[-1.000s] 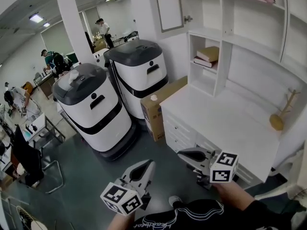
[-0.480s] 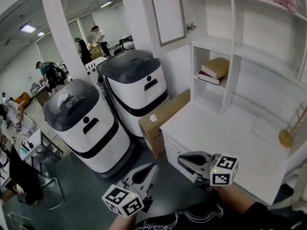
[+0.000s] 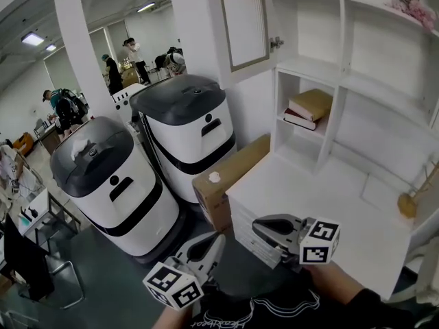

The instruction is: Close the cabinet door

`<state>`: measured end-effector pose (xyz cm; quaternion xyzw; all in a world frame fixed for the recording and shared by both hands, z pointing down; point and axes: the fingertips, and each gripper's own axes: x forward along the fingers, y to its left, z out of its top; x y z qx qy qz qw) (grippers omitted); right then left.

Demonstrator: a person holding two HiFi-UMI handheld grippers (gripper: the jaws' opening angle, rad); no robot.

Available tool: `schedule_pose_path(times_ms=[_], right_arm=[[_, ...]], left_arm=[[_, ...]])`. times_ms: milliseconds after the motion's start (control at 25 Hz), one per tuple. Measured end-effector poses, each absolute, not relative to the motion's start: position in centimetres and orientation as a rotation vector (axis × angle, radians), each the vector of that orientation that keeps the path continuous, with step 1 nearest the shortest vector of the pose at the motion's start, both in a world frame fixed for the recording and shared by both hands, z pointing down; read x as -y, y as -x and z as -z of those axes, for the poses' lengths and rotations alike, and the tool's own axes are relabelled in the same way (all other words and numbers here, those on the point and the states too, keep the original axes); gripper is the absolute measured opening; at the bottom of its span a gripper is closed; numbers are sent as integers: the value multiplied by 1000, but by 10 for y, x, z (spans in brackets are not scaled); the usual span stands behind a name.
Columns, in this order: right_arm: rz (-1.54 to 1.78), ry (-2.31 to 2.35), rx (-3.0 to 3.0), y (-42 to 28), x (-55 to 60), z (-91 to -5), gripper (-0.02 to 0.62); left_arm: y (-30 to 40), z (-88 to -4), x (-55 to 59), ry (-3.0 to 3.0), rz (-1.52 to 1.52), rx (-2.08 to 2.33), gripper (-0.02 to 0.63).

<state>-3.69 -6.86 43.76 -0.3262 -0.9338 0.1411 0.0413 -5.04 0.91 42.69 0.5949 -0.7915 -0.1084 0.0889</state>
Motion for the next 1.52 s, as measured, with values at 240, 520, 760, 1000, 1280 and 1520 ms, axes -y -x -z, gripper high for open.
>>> schedule_pose_path(times_ms=[240, 520, 760, 1000, 1280, 1520], right_arm=[[-398, 893, 2909, 74, 78, -434, 8], [-404, 719, 2977, 144, 91, -419, 8], [-417, 560, 3037, 210, 100, -397, 8], [-383, 389, 3091, 262, 111, -387, 8], [-364, 196, 3115, 276, 126, -389, 8], [-361, 79, 3133, 257, 163, -378, 8]], left_arm=[[94, -427, 4, -1882, 341, 2272, 3], [173, -413, 19, -2013, 347, 2144, 3], [250, -392, 30, -2133, 351, 2017, 3], [310, -382, 42, -2277, 381, 1868, 5], [347, -367, 70, -2419, 430, 1714, 3], [355, -323, 100, -2527, 597, 1617, 3]])
